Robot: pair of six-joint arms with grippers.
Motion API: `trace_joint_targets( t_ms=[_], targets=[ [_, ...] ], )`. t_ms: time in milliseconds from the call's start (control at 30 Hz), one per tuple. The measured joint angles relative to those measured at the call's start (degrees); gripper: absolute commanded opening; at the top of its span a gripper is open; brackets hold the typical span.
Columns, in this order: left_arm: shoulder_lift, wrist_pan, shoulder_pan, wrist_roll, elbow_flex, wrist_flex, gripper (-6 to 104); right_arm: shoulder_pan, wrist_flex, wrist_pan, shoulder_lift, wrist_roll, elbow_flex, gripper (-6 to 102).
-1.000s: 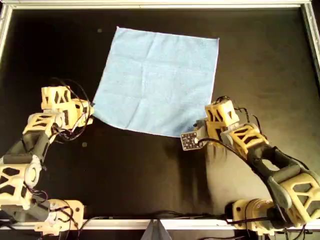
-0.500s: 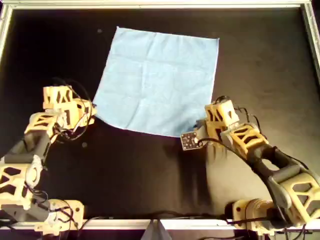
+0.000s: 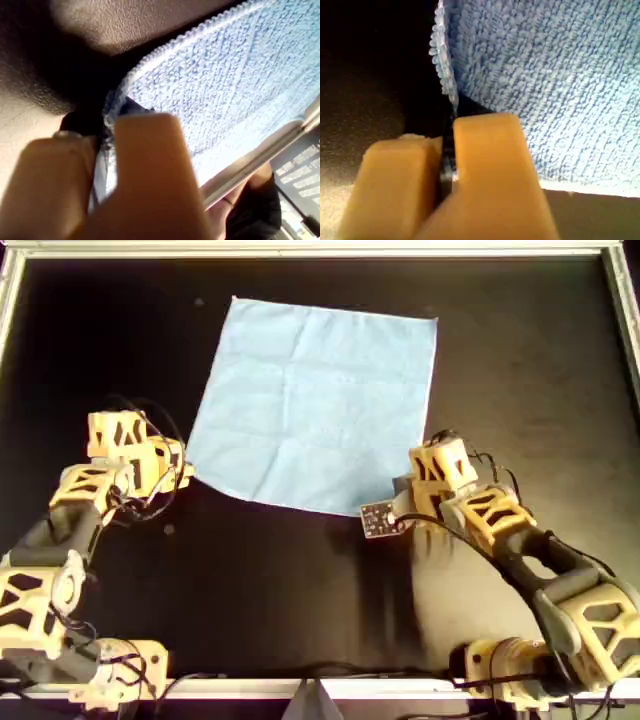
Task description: Fold a cloth
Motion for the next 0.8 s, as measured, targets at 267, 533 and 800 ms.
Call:
trace_joint_targets(
  t_ms=[267,533,800],
  targets=[
    [4.66,0.0,-0.88,0.0,4.04,0.18,-1,0.0,0.0,0.0,0.0,-0.26,0.0,1],
    [13.27,0.0,-1.14,0.0,13.97,1.05,-1,-2.2,0.0,0.0,0.0,-0.26,0.0,1],
    [20.04,0.0,-1.14,0.0,21.88,0.97,-1,-2.37,0.0,0.0,0.0,-0.26,0.0,1]
  ],
)
